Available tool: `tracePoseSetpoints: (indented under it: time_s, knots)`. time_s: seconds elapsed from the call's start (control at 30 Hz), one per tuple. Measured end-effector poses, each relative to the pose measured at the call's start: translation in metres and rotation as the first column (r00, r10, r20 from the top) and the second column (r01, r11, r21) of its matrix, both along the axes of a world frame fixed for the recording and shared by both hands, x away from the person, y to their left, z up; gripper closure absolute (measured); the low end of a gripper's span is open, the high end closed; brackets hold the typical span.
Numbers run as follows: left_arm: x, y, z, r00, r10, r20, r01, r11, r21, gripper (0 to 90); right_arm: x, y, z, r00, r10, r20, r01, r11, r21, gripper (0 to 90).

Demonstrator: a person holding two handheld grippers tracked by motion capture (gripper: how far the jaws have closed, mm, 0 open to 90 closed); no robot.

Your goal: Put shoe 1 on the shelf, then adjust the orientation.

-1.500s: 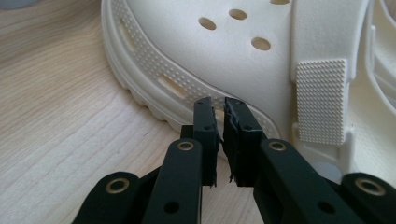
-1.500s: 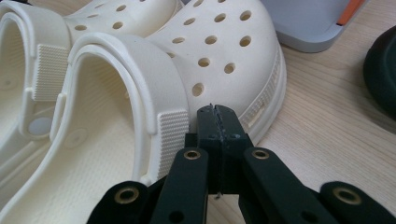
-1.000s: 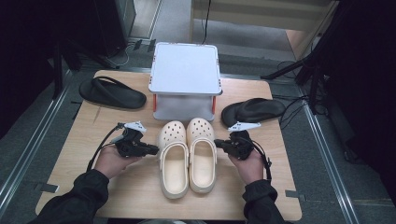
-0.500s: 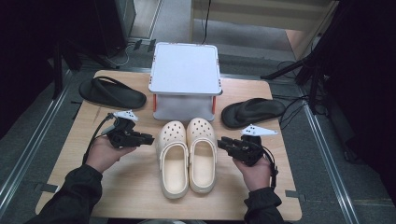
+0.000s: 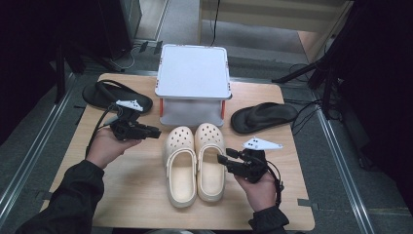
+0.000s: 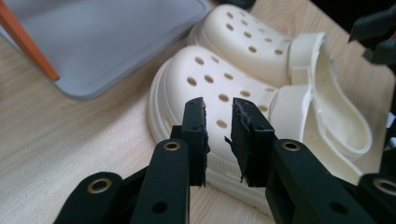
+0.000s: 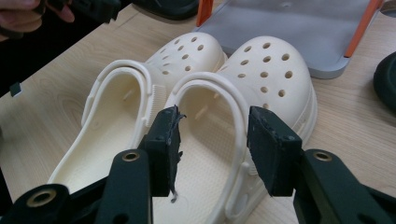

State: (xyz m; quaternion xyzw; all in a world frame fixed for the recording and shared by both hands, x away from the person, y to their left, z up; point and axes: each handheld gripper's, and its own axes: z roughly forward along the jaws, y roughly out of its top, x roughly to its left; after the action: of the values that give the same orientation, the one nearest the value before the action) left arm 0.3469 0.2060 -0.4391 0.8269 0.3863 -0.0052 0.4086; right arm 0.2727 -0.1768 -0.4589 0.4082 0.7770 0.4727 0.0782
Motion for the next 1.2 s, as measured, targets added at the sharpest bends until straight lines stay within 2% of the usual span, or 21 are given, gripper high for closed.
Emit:
tracePoseSetpoints:
  time_s: [0.2,0.4,0.47,0.53,0.67,0.87,1.07,1.2]
  knots:
    - [0.014,0.002,0.012,1.0000,0.000,0.010,0.000,1.0000,-0.003,77.7,-0.008,0.008,-0.003,0.9999,0.004,-0.014,-0.004,0.9999,0.010,54.4]
    - [0.026,0.003,0.024,0.9996,0.009,0.026,-0.010,0.9996,0.025,78.3,-0.012,0.017,-0.008,0.9995,0.003,-0.031,-0.002,0.9999,0.015,53.6]
    - [0.031,0.004,0.029,0.9993,0.017,0.034,-0.018,0.9997,0.015,79.1,-0.012,0.020,-0.011,0.9991,0.005,-0.041,-0.004,0.9998,0.018,54.9]
    - [0.034,0.004,0.031,0.9991,0.018,0.038,-0.019,0.9996,0.020,79.9,-0.013,0.023,-0.013,0.9991,0.006,-0.041,-0.005,0.9999,0.016,55.2]
    - [0.048,0.002,0.041,0.9989,0.010,0.046,-0.011,0.9994,0.033,81.6,-0.015,0.030,-0.013,0.9995,0.001,-0.033,-0.001,1.0000,0.010,54.0]
    - [0.059,0.001,0.052,0.9985,0.004,0.055,-0.006,0.9994,0.033,83.4,-0.015,0.039,-0.015,0.9994,0.007,-0.034,-0.006,0.9998,0.018,52.5]
    - [0.073,-0.002,0.072,0.9968,-0.001,0.080,-0.003,0.9990,0.044,83.9,-0.015,0.047,-0.016,0.9993,0.003,-0.037,-0.002,0.9998,0.019,51.6]
    - [0.084,-0.004,0.079,0.9963,0.000,0.086,-0.005,0.9983,0.058,83.9,-0.015,0.051,-0.018,0.9995,-0.002,-0.032,0.002,0.9999,0.014,49.3]
